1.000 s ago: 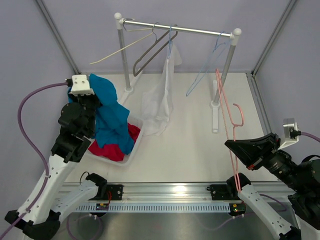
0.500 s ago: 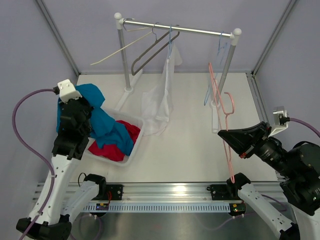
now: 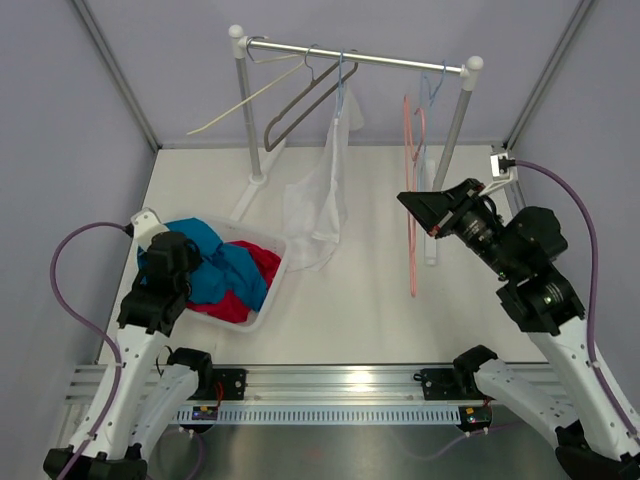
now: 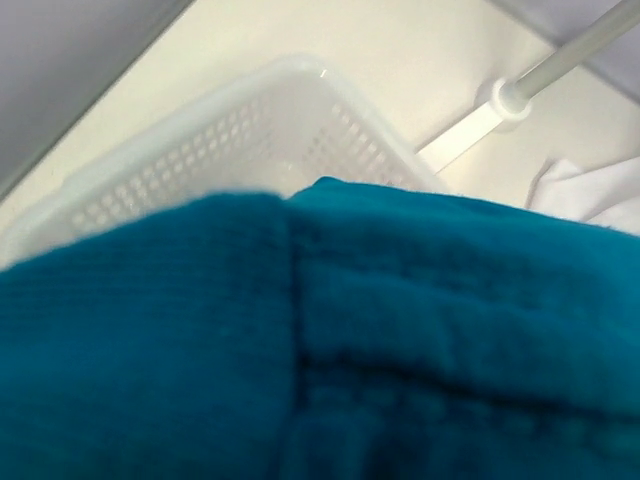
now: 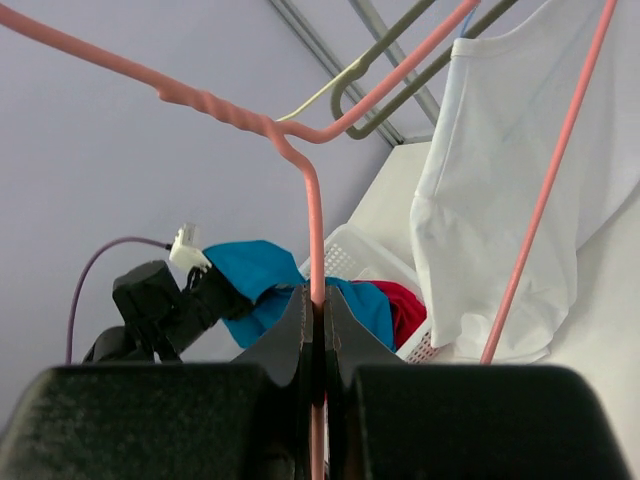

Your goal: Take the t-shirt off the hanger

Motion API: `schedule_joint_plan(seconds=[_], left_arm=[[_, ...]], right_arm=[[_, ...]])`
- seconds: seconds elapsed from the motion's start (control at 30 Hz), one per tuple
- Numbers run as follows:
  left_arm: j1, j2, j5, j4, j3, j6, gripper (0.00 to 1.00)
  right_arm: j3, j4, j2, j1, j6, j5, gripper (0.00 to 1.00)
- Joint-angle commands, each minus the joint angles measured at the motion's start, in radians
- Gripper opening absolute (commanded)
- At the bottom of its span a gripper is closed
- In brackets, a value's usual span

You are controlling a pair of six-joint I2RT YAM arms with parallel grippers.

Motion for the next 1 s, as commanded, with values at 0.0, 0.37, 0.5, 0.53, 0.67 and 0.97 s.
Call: schedule_joint_plan(seconds=[0.0, 0.37, 0.5, 0.53, 0.67, 0.97], left_arm=[[0.025, 0.014, 0.058, -0.022, -0.078, -0.161, 0.12], [0.171, 0.036, 0.416, 0.081, -0.005, -0.146, 0.99], [0.171, -0.039, 0.603, 0.027, 0.043, -0.120, 0.99], [0.171, -0.054, 0.634, 0.018, 0.046, -0.114, 0.99], [0.171, -0.126, 0.678, -0.031, 0.027, -0.124, 0.99], [0.165, -0.208, 0.846, -0.008, 0.099, -0.031, 0.99]], right_arm=[[0.005, 0.170, 0.047, 0.004, 0.045, 0.067, 0.00], [0.046, 0.256, 0.237, 0.004, 0.091, 0.143, 0.00], [0.105, 0.293, 0.323, 0.004, 0.094, 0.191, 0.00], [0.114, 0.295, 0.359, 0.004, 0.091, 0.192, 0.00], [0.155, 0.306, 0.445, -0.001, 0.085, 0.191, 0.00], [0.237, 0.385, 0.593, -0.124, 0.165, 0.062, 0.00]])
